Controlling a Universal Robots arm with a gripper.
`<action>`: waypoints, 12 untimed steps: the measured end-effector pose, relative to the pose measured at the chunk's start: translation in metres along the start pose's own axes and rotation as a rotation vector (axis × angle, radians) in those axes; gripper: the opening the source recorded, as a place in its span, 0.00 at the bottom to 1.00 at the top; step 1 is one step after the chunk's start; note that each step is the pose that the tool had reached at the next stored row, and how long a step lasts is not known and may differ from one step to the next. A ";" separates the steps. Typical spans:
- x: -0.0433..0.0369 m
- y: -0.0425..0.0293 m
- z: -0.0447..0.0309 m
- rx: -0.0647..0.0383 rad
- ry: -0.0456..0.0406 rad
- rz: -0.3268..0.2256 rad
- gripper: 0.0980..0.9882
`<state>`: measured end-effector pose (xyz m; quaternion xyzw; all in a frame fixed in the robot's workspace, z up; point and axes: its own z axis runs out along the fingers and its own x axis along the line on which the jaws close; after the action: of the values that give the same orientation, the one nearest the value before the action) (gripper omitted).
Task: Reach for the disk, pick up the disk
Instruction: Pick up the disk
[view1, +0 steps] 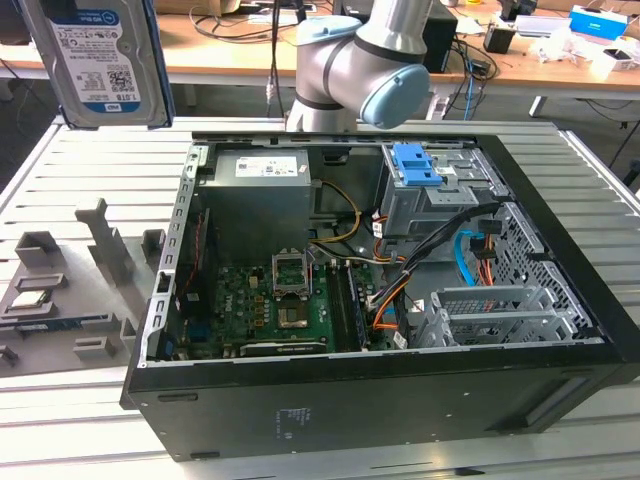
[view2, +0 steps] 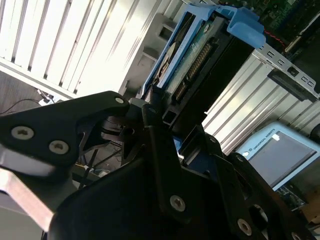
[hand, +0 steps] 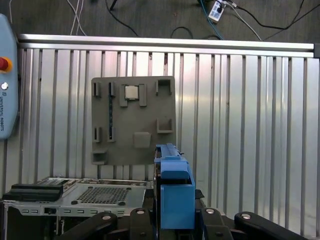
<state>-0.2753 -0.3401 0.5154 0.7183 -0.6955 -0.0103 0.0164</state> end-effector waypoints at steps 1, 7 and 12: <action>0.0001 -0.0027 -0.0001 0.000 0.0000 0.000 0.30; 0.0008 -0.0258 -0.0010 0.000 0.0000 0.000 0.30; 0.0014 -0.0441 -0.0016 -0.001 -0.0001 0.000 0.30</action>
<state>-0.2312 -0.3400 0.5154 0.7183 -0.6955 -0.0105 0.0166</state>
